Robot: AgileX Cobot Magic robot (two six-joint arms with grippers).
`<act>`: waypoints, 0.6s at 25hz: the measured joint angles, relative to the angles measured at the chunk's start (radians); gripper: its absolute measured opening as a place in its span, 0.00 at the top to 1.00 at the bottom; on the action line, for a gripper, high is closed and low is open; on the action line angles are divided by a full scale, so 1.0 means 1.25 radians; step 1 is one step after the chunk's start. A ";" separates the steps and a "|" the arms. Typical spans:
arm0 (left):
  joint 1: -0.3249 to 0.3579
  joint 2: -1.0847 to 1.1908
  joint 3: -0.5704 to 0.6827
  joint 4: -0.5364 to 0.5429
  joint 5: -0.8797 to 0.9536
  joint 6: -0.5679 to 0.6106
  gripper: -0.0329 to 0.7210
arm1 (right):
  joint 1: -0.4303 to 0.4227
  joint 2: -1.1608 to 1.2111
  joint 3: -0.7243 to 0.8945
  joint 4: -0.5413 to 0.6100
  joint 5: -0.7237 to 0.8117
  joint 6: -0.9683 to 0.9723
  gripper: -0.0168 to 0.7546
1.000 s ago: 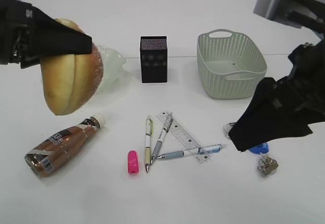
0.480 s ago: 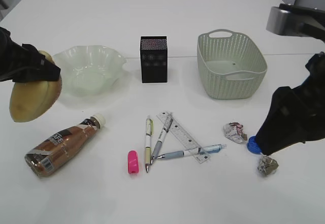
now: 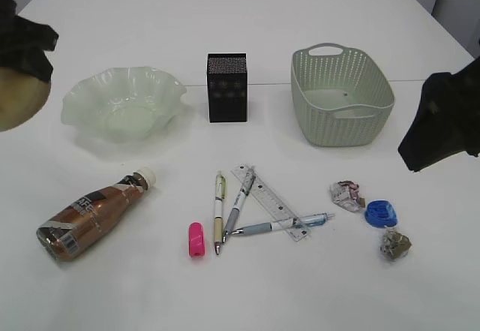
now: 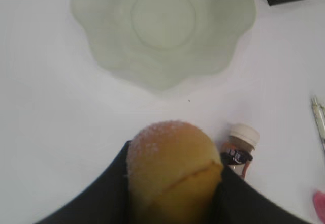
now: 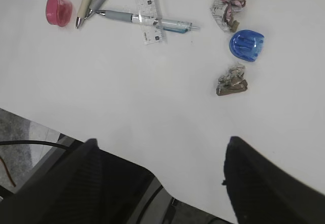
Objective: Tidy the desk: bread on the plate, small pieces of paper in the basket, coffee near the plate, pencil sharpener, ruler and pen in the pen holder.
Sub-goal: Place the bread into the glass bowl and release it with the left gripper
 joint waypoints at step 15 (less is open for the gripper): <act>0.000 0.179 -0.160 0.017 -0.378 -0.027 0.65 | 0.000 0.000 0.000 -0.103 0.004 0.002 0.22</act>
